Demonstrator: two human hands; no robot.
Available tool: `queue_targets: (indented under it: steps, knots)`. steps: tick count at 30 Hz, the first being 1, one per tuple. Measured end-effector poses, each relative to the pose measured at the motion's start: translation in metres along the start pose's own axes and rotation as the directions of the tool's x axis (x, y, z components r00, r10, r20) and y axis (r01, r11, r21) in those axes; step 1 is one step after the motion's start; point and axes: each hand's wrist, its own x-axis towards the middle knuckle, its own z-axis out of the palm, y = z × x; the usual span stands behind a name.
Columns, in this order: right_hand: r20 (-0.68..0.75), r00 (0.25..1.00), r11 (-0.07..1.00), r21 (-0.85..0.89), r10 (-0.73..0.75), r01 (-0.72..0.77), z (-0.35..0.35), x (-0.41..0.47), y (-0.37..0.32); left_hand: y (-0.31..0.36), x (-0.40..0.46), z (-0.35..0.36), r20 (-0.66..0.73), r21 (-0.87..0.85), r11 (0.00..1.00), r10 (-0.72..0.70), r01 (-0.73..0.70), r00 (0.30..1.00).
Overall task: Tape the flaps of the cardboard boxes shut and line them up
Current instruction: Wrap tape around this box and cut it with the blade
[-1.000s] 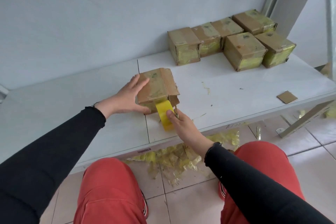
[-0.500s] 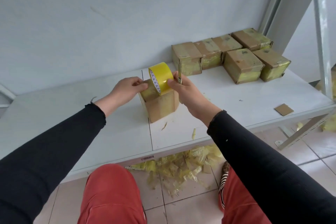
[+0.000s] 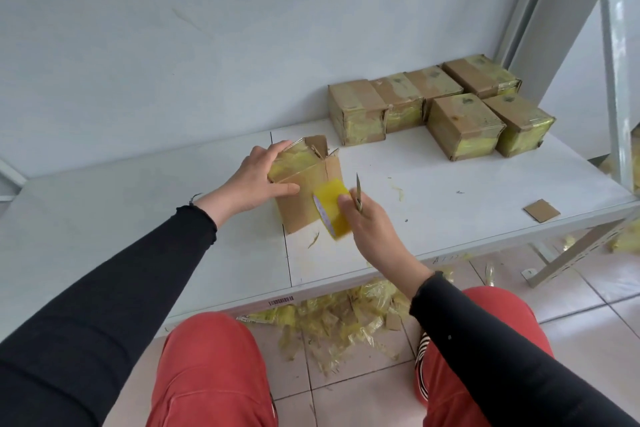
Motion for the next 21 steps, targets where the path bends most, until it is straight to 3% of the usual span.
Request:
queue_targets:
  steps: [3,5,7,11,15,17,19,21]
  knots:
    - [0.047,0.974,0.965,-0.156,0.221,-0.211,-0.001,-0.009,0.029,0.003,0.003,0.002,0.038,0.011,1.000,0.026,-0.026,0.999]
    - [0.056,0.966,0.956,-0.173,0.251,-0.238,0.001,-0.007,0.028,0.005,0.001,0.000,0.045,-0.030,0.999,0.016,-0.014,0.999]
    - [0.086,0.970,0.966,-0.146,0.225,-0.212,0.002,-0.004,0.021,0.006,0.001,-0.009,0.056,-0.122,0.992,-0.018,0.025,0.998]
    - [0.101,0.988,0.980,0.151,0.116,-0.130,-0.007,0.003,0.001,0.004,0.005,-0.026,0.176,-0.386,0.910,-0.088,0.151,0.980]
    - [0.159,0.986,0.977,0.194,0.056,-0.087,-0.012,0.009,-0.011,-0.013,0.004,-0.010,0.192,-0.421,0.856,-0.241,0.301,0.951]
    - [0.193,0.980,0.967,0.239,0.040,-0.086,-0.008,0.011,-0.011,-0.021,0.010,-0.003,0.036,-0.396,0.895,-0.211,0.207,0.977]
    - [0.199,0.980,0.963,0.257,0.026,-0.077,-0.002,0.017,-0.008,-0.023,0.018,-0.001,-0.117,-0.229,0.972,-0.075,0.047,0.990]
    - [0.199,0.980,0.959,0.271,0.026,-0.080,0.005,0.023,-0.005,-0.018,0.025,0.004,-0.104,0.009,0.995,0.102,-0.101,0.989]
